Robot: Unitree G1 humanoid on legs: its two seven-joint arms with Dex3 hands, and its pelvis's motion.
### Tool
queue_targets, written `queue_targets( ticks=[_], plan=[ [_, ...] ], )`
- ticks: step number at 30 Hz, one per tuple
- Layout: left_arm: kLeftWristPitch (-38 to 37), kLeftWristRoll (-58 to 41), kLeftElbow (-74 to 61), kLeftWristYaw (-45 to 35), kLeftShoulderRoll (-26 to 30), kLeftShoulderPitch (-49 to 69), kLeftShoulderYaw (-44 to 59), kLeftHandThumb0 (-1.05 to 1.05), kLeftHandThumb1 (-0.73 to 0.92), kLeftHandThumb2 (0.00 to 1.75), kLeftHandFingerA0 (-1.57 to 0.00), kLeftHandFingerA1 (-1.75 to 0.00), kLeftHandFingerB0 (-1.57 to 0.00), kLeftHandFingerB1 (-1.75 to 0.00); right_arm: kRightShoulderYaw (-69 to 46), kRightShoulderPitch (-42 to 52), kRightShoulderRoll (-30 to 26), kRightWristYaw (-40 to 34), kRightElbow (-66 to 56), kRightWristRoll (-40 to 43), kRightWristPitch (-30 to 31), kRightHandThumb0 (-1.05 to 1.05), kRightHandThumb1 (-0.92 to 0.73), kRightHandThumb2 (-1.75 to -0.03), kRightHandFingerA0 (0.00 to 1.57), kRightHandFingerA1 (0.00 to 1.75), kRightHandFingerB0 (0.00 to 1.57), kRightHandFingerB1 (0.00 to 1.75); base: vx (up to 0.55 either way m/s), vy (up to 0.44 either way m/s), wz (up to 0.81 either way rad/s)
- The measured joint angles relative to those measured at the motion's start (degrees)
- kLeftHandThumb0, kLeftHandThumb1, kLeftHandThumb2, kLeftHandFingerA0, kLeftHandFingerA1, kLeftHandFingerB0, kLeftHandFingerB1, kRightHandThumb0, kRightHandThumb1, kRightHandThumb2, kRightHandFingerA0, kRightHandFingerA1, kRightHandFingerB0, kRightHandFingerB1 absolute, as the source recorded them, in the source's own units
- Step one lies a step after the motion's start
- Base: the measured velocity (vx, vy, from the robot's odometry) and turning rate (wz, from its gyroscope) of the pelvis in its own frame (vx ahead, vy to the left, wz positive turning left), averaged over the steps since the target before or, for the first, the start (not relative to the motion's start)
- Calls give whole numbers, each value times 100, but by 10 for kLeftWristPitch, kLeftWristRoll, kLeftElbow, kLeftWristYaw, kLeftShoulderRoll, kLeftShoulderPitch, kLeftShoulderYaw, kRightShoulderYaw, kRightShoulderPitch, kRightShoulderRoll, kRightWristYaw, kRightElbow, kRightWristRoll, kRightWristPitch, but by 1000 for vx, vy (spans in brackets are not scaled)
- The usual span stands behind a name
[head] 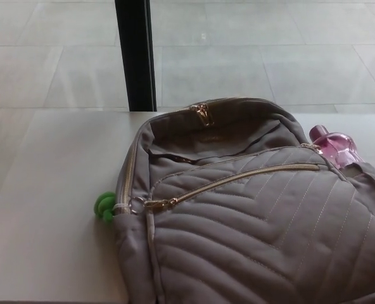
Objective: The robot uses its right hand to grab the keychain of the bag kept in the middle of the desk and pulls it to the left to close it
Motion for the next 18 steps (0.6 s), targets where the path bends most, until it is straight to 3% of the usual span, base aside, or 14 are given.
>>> queue_targets(
  ticks=[1,2,3,4,5,7,8,10,11,13,15,16,17,18],
  plan=[
    [0,0,0,0,0,0,0,-66,80,64,-71,-53,-52,-44,-13,2,6,-4,10,6,-1,-75,-83,-72,0,45,0,9,0,0,0],
    [0,0,0,0,0,0,0,-67,79,64,-72,-53,-52,-44,-26,4,12,-7,21,13,-1,-84,-59,-103,0,57,0,43,0,0,0],
    [0,0,0,0,0,0,0,-67,78,64,-72,-53,-52,-44,-45,6,20,-9,36,22,-1,-74,-82,-73,0,74,0,18,0,0,0],
    [0,0,0,0,0,0,0,-67,79,64,-73,-54,-52,-44,-56,6,25,-11,43,28,-1,-75,-84,-68,0,84,0,31,0,0,0],
    [0,0,0,0,0,0,1,-67,79,65,-73,-54,-51,-45,-78,5,35,-15,56,39,0,-73,-82,-70,18,90,0,42,0,0,0],
    [0,0,0,0,0,0,1,-67,79,65,-73,-54,-51,-45,-104,4,46,-22,75,53,3,-73,-82,-70,18,90,0,42,0,0,0],
    [0,0,0,0,0,0,1,-65,80,65,-74,-54,-52,-44,-116,3,51,-27,84,60,4,-72,-84,-62,18,95,1,57,0,0,0],
    [0,0,0,0,1,0,2,-65,80,64,-73,-54,-52,-45,-142,1,63,-37,107,76,7,-73,-82,-62,2,92,0,54,0,0,0],
    [0,0,0,0,2,0,2,-68,78,64,-71,-55,-52,-45,-153,-1,68,-41,117,84,8,-76,-80,-63,3,106,0,55,0,0,0],
    [0,0,0,0,3,0,3,-69,78,64,-71,-54,-52,-44,-170,-3,79,-50,130,99,12,-75,-79,-64,1,99,0,50,0,0,0],
    [0,0,0,1,6,1,4,-68,79,64,-73,-54,-53,-45,-183,-3,93,-62,134,115,18,-70,-77,-62,3,81,0,50,0,0,0],
    [0,0,0,1,7,2,4,-67,79,65,-74,-54,-52,-45,-189,-3,98,-65,134,123,19,-73,-75,-62,5,95,0,61,0,0,0],
    [0,0,0,1,10,3,5,-67,79,64,-74,-54,-53,-45,-190,-1,104,-69,133,130,22,-75,-74,-59,13,89,2,72,0,0,0],
    [0,0,0,2,14,5,6,-66,79,64,-73,-54,-54,-45,-188,3,111,-72,130,138,23,-41,-44,-105,16,65,9,60,0,0,0]
  ],
)
